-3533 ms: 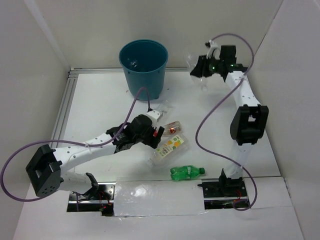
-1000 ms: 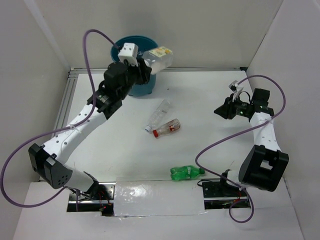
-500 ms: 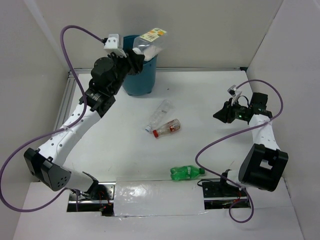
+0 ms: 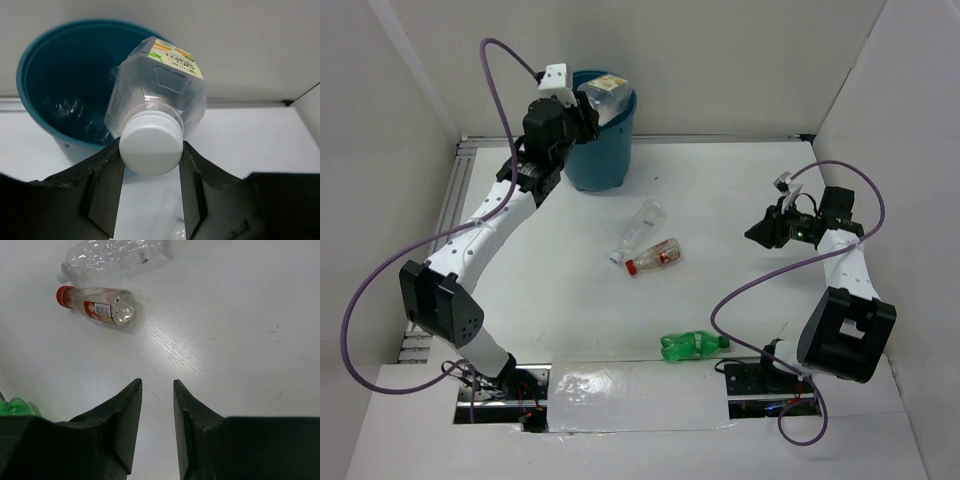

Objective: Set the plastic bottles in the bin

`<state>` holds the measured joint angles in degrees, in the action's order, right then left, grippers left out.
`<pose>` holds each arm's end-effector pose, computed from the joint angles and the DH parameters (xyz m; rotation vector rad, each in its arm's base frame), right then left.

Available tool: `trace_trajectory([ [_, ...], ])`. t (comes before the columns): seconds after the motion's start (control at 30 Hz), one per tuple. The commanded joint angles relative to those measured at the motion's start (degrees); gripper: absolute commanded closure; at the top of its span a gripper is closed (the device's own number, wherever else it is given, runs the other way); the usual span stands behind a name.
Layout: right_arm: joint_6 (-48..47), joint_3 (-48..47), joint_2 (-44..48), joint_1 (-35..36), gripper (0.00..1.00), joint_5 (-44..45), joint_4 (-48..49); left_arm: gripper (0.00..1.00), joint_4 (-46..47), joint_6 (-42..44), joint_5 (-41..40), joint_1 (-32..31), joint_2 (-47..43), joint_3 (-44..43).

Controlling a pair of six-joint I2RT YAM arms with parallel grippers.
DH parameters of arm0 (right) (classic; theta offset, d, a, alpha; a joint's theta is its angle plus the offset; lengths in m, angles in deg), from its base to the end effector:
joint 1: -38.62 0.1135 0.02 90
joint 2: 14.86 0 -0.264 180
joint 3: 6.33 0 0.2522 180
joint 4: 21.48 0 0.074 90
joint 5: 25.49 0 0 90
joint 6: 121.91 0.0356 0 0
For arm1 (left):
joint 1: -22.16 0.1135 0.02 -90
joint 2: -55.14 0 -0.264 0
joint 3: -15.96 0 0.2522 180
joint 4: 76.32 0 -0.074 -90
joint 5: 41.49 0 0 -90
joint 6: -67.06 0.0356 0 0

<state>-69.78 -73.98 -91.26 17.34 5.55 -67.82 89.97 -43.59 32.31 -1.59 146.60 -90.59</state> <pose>0.2534 -0.0660 0.2560 -0.6548 1.9714 0.6881 0.3503 -0.1433 0.4457 -0.1833 1.5502 -0.3943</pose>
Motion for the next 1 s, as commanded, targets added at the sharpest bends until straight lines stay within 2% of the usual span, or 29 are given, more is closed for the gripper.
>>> trace_trajectory([
  [0.0,-2.0,-1.0,0.5,-0.3,0.57,-1.3,-1.8,1.0,-0.7,2.3,0.3,0.4,-0.1,-1.4],
  [0.03,-3.2,-1.0,0.5,-0.3,0.53,-1.9,-3.4,1.0,-1.3,2.3,0.3,0.4,-0.1,-1.4],
  [0.07,-6.1,-1.8,-0.1,-0.3,0.4,-1.9,-4.5,0.99,-2.1,2.3,-0.3,0.4,0.5,-1.4],
  [0.1,-8.5,-2.6,-0.2,0.5,0.33,-2.4,-5.7,0.88,-3.4,2.3,0.3,0.9,0.5,-2.1],
  [0.13,-11.7,-3.1,-0.2,1.1,0.27,-3.9,-9.5,0.51,-3.4,2.3,0.3,0.9,0.5,-2.1],
  [0.17,-19.9,-3.2,-0.2,1.7,0.22,-4.5,-11.3,0.34,-3.4,2.3,1.2,0.9,0.5,-2.1],
  [0.2,-23.5,-3.9,-0.2,3.7,0.14,-5.0,-12.6,0.2,-3.4,2.3,2.0,0.9,0.5,-2.7],
  [0.23,-27.2,-4.5,-0.2,4.9,0.11,-5.0,-14.3,0.05,-4.0,1.7,2.0,0.9,0.0,-3.4],
  [0.27,-32.8,-4.5,0.5,6.5,0.09,-5.7,-14.4,0.0,-4.5,1.7,3.0,0.9,-0.1,-4.1],
  [0.4,-39.3,-4.5,1.0,17.2,0.05,-1.3,-7.0,0.0,-7.5,2.2,3.9,0.3,-1.8,-6.5],
  [0.43,-40.2,-4.5,0.5,22.3,0.05,0.3,-5.6,0.0,-7.5,2.2,3.9,-0.2,-4.2,-5.7],
  [0.53,-40.2,-6.3,-2.5,30.9,0.05,6.1,0.7,0.0,-8.7,2.9,2.5,-0.9,-9.6,-2.1],
  [0.63,-40.2,-8.5,-7.3,35.8,0.03,10.3,5.2,0.0,-10.3,3.5,3.4,-2.2,-19.1,7.2],
  [0.7,-40.2,-10.0,-11.7,39.7,0.03,13.2,6.4,0.0,-11.7,3.5,5.8,-2.8,-25.7,16.3],
  [0.73,-40.7,-11.6,-13.3,41.6,0.03,13.9,6.4,0.0,-13.0,3.0,6.7,-2.8,-27.5,22.2],
  [0.87,-43.3,-15.1,-20.3,45.1,0.05,16.3,4.0,0.0,-13.5,-0.1,10.5,-3.4,-35.2,34.7],
  [0.97,-46.1,-15.6,-23.6,47.4,0.08,18.5,0.6,0.0,-11.5,-1.6,12.8,-4.0,-37.6,40.5],
])
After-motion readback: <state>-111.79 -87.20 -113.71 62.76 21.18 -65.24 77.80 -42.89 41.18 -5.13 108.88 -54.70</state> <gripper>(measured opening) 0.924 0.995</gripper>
